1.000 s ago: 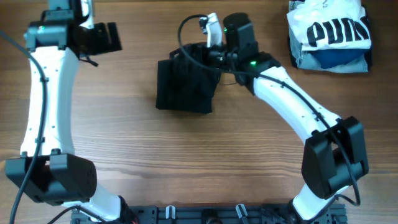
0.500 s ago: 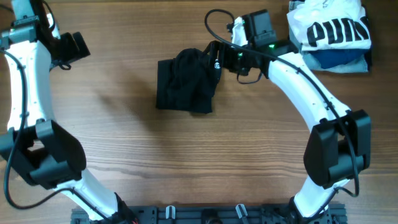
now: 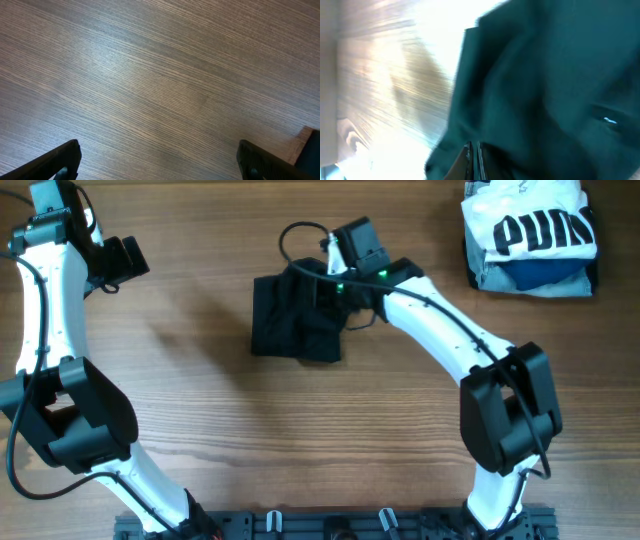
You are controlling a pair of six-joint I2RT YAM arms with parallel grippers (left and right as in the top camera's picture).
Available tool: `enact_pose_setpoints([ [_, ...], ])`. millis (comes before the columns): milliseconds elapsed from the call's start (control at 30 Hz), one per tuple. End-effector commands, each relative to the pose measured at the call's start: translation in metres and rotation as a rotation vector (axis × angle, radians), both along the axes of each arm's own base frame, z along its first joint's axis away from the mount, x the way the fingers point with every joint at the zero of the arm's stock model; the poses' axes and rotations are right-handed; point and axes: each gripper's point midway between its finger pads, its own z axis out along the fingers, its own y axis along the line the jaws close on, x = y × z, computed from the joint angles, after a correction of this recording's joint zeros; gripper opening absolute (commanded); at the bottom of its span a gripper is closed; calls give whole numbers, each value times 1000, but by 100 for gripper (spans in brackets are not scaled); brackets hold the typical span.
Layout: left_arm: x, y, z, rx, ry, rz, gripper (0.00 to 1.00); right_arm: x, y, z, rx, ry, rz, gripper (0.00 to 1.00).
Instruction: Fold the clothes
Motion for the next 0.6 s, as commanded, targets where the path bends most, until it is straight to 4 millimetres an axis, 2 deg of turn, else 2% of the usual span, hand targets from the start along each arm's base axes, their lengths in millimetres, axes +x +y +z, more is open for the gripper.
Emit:
enact_pose_setpoints([
  [0,3,2,0,7,-2,-9,100,-23,48,4,2,-84,128,4],
  [67,3,2,0,7,-2,-9,100,-41,69,4,-12,-119,202,4],
  [100,3,2,0,7,-1,-9,100,-43,69,3,-32,-117,196,5],
  [133,3,2,0,7,0,-9,100,-36,62,8,-34,-110,169,37],
  [167,3,2,0,6,0,-10,100,-22,47,20,-22,-90,108,65],
  [200,3,2,0,7,0,-10,100,-11,34,29,-17,-83,70,69],
  [267,3,2,0,7,-1,-9,100,13,-10,46,-44,-73,-7,71],
  [333,2,1,0,5,4,-10,100,27,-40,43,-65,-59,-56,73],
  [367,1,1,0,5,5,-10,100,29,-49,37,-85,-43,-71,73],
  [433,2,1,0,5,4,-10,100,25,-56,20,-125,-4,-71,73],
  [467,2,1,0,5,3,-10,100,20,-54,4,-144,36,-63,73],
  [500,2,1,0,5,4,-10,100,16,-50,-8,-151,66,-49,72],
  [567,2,1,0,5,4,-10,100,13,-40,-19,-143,88,-33,71],
])
